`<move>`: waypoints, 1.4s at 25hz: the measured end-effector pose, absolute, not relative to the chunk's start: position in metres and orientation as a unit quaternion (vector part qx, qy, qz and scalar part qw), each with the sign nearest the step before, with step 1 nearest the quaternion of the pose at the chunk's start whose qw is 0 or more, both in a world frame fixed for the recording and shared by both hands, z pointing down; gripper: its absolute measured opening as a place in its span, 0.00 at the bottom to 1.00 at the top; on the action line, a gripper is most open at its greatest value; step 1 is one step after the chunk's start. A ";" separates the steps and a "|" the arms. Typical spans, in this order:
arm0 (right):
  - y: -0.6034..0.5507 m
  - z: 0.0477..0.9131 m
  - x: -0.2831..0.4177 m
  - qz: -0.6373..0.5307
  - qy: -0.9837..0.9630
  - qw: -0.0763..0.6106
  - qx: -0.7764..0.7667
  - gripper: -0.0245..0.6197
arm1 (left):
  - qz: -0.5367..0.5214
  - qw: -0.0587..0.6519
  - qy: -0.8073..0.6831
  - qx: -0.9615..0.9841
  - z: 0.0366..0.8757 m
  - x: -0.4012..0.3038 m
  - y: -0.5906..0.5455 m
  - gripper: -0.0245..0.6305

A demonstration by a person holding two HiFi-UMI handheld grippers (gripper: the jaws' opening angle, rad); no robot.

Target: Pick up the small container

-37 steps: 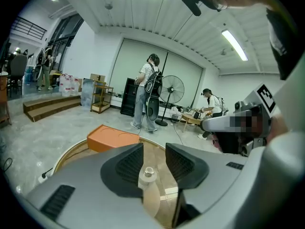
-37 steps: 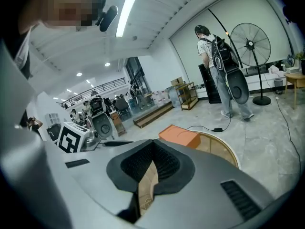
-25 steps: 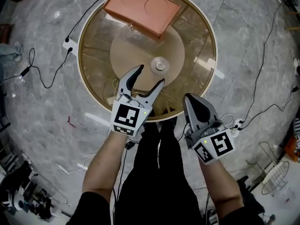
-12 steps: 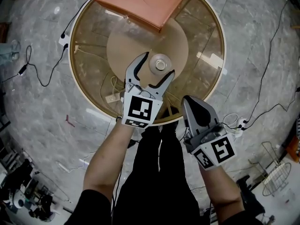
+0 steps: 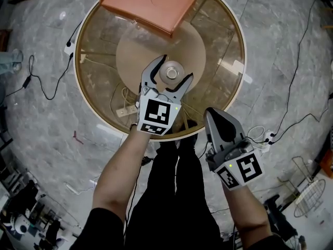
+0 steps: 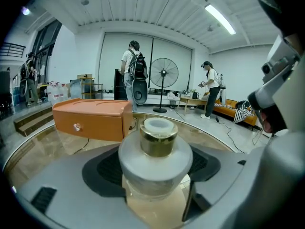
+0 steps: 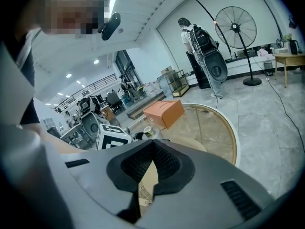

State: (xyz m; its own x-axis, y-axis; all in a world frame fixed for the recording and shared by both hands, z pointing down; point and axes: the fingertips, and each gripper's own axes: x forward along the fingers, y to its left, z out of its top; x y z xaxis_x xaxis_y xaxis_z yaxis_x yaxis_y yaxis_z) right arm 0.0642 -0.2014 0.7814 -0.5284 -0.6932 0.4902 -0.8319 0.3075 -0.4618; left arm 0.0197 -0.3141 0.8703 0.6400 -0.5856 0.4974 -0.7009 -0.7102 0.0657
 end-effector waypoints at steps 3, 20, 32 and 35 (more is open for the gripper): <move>-0.199 0.779 0.070 0.345 -0.801 0.098 0.479 0.06 | 0.235 0.119 -0.368 0.892 0.875 0.020 -0.315 0.60; -0.180 0.786 0.094 0.347 -0.801 0.104 0.476 0.06 | 0.204 0.115 -0.399 0.887 0.851 0.024 -0.318 0.56; -0.213 0.672 0.087 0.305 -0.822 0.094 0.471 0.06 | 0.167 0.122 -0.404 0.891 0.722 0.008 -0.317 0.56; -0.220 0.628 0.087 0.291 -0.826 0.093 0.474 0.06 | 0.171 0.124 -0.404 0.890 0.679 0.001 -0.311 0.56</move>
